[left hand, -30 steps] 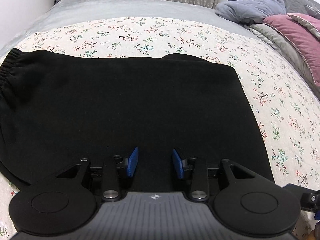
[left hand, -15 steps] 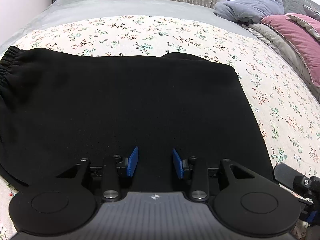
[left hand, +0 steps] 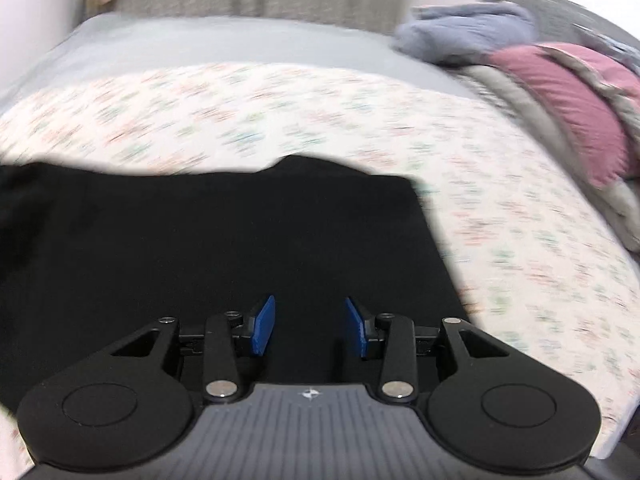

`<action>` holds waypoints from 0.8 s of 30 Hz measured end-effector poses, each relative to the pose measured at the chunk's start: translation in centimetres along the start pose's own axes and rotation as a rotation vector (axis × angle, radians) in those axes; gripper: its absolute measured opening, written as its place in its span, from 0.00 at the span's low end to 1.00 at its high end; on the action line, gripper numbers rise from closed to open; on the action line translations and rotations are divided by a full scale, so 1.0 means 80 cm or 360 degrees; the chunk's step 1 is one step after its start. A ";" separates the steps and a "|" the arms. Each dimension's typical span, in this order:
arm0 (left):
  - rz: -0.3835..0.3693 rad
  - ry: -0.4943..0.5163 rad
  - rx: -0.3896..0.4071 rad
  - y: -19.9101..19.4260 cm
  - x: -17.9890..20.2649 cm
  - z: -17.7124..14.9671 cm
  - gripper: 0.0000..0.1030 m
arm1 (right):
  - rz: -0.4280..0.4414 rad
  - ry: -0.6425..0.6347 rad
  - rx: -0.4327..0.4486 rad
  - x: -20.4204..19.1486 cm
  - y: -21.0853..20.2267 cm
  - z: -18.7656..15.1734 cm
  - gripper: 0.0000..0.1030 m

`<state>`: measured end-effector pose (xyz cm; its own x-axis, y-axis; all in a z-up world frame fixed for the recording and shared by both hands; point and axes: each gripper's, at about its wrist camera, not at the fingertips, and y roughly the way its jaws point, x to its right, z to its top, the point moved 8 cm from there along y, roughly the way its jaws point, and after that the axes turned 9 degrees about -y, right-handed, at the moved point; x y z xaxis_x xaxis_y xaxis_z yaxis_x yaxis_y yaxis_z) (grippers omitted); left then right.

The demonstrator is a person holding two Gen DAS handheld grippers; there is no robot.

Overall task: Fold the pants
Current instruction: 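Grasp the folded sweatpants edge with the right gripper, then grasp the same edge with the left gripper while the right gripper holds it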

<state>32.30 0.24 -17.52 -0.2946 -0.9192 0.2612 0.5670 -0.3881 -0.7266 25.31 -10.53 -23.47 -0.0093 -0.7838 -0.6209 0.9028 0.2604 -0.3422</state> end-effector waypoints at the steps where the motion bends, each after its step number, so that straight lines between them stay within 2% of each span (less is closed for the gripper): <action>1: -0.0044 0.0053 -0.0009 0.000 0.018 0.001 0.54 | -0.0010 -0.0080 0.0031 -0.006 -0.002 0.000 0.14; 3: -0.0088 0.0178 -0.0053 0.006 0.055 0.001 0.57 | -0.0038 -0.0203 0.0078 -0.014 -0.004 -0.007 0.14; 4: -0.0075 0.0233 -0.0070 0.011 0.070 0.001 0.58 | -0.0042 -0.0202 0.0079 -0.013 -0.002 -0.010 0.14; 9: 0.0066 0.0482 -0.0144 0.044 0.124 -0.007 0.64 | 0.0043 -0.0049 0.0061 0.005 0.003 -0.011 0.14; 13: 0.0146 0.0618 -0.0288 0.072 0.152 -0.026 0.74 | 0.0055 -0.0123 0.0102 -0.002 -0.002 -0.012 0.14; 17: 0.0374 0.0852 -0.0349 0.084 0.148 -0.023 0.75 | 0.0055 -0.0179 0.0151 -0.010 -0.007 -0.012 0.14; 22: 0.0480 0.0899 -0.0473 0.093 0.140 -0.001 0.78 | 0.0056 -0.0206 0.0182 -0.013 -0.010 -0.013 0.14; 24: 0.0569 0.0958 -0.0501 0.105 0.143 0.001 0.78 | 0.0049 -0.0245 0.0199 -0.017 -0.010 -0.014 0.14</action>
<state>33.75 -13.59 -20.60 -0.5537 -0.7560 -0.3492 0.4874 0.0459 -0.8720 24.13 -9.00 -23.14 0.0762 -0.8559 -0.5116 0.9481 0.2210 -0.2285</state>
